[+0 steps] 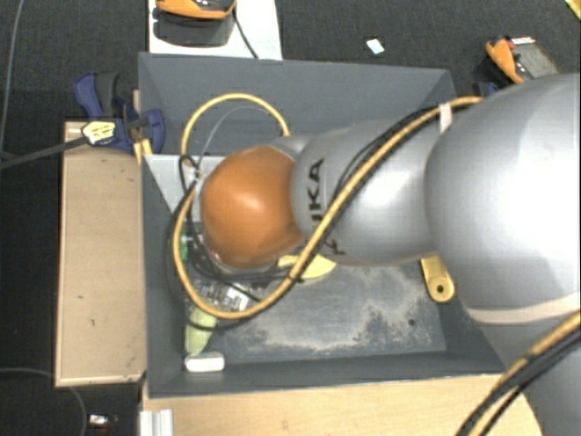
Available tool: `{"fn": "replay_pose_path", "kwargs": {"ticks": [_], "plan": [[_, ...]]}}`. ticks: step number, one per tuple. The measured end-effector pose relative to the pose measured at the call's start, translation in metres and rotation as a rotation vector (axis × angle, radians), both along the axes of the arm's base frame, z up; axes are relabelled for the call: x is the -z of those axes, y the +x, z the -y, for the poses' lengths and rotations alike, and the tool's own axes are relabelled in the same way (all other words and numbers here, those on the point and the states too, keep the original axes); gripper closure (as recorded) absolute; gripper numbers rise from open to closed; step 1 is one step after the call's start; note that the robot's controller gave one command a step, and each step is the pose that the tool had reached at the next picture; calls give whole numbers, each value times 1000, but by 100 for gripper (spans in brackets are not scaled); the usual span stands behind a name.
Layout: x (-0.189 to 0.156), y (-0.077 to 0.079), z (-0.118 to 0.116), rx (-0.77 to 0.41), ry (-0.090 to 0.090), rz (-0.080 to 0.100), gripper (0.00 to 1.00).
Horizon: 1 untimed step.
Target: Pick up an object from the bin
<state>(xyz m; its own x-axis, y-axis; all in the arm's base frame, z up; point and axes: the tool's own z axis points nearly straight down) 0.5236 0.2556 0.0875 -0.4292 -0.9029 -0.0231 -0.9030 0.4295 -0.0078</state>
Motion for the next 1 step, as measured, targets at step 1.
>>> {"fn": "replay_pose_path", "kwargs": {"ticks": [1], "plan": [[-17,0,0,4,0,-1,100]]}}
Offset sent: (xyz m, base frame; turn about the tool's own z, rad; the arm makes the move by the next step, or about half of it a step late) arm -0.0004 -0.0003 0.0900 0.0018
